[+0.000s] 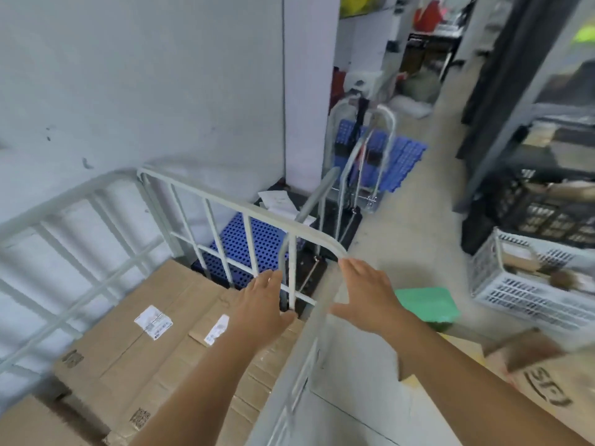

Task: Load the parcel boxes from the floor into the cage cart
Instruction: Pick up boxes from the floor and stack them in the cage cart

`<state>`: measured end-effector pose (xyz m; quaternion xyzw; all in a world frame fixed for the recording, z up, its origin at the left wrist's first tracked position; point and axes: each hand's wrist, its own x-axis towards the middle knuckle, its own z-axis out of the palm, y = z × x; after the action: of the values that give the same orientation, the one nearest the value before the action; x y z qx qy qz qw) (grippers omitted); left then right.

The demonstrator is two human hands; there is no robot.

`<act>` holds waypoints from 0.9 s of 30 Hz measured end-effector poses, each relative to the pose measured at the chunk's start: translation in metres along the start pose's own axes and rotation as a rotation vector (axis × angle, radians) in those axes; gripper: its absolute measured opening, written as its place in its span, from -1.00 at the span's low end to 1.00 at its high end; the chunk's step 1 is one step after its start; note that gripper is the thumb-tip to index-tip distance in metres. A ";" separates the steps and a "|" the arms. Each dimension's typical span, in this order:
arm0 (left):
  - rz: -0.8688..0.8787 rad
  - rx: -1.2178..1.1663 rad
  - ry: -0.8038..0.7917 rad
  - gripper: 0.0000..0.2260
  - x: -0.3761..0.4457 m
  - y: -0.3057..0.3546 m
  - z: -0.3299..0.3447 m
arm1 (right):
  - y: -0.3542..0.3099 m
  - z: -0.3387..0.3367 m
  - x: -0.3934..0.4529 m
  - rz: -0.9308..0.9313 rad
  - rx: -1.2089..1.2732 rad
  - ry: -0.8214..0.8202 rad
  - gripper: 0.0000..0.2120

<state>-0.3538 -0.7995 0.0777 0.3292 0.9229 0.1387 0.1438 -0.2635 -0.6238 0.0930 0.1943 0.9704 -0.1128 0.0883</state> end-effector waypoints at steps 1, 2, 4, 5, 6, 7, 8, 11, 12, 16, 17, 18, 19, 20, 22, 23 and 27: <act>0.036 0.007 -0.012 -0.29 0.002 0.013 0.001 | 0.012 -0.003 -0.011 0.032 0.005 0.015 -0.16; 0.070 0.011 -0.022 -0.29 0.004 0.026 0.003 | 0.023 -0.005 -0.021 0.065 0.010 0.026 -0.16; 0.137 0.020 -0.046 -0.29 0.007 0.053 0.009 | 0.045 -0.007 -0.042 0.127 0.026 0.051 -0.18; 0.169 0.021 -0.057 -0.29 0.007 0.066 0.013 | 0.056 -0.006 -0.053 0.156 0.035 0.065 -0.19; 0.202 0.019 -0.070 -0.29 0.006 0.080 0.018 | 0.067 -0.004 -0.063 0.183 0.043 0.079 -0.18; 0.235 0.018 -0.085 -0.30 0.004 0.093 0.023 | 0.078 -0.001 -0.075 0.214 0.054 0.087 -0.16; 0.270 0.020 -0.098 -0.31 0.002 0.106 0.030 | 0.089 0.002 -0.086 0.248 0.067 0.087 -0.14; 0.346 0.048 -0.146 -0.30 -0.012 0.141 0.050 | 0.120 0.016 -0.125 0.349 0.097 0.080 -0.12; 0.367 0.059 -0.161 -0.30 -0.018 0.152 0.058 | 0.130 0.021 -0.141 0.382 0.106 0.082 -0.13; 0.474 0.099 -0.208 -0.31 -0.052 0.195 0.087 | 0.163 0.040 -0.209 0.519 0.146 0.085 -0.13; 0.502 0.110 -0.229 -0.32 -0.065 0.208 0.095 | 0.171 0.046 -0.231 0.556 0.152 0.089 -0.13; 0.528 0.118 -0.245 -0.32 -0.077 0.221 0.103 | 0.179 0.053 -0.253 0.588 0.157 0.094 -0.14; 0.553 0.124 -0.260 -0.33 -0.090 0.233 0.110 | 0.185 0.059 -0.275 0.620 0.166 0.095 -0.15; 0.576 0.129 -0.272 -0.34 -0.103 0.245 0.118 | 0.190 0.064 -0.297 0.657 0.178 0.091 -0.15; 0.618 0.141 -0.294 -0.35 -0.126 0.267 0.131 | 0.199 0.074 -0.339 0.737 0.200 0.093 -0.15; 0.635 0.148 -0.306 -0.35 -0.137 0.277 0.137 | 0.204 0.078 -0.359 0.774 0.213 0.096 -0.15; 0.739 0.177 -0.358 -0.34 -0.172 0.320 0.161 | 0.216 0.093 -0.429 0.903 0.263 0.129 -0.18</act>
<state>0.0126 -0.6468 0.0717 0.6681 0.7115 0.0419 0.2138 0.2239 -0.6060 0.0556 0.6128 0.7699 -0.1726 0.0425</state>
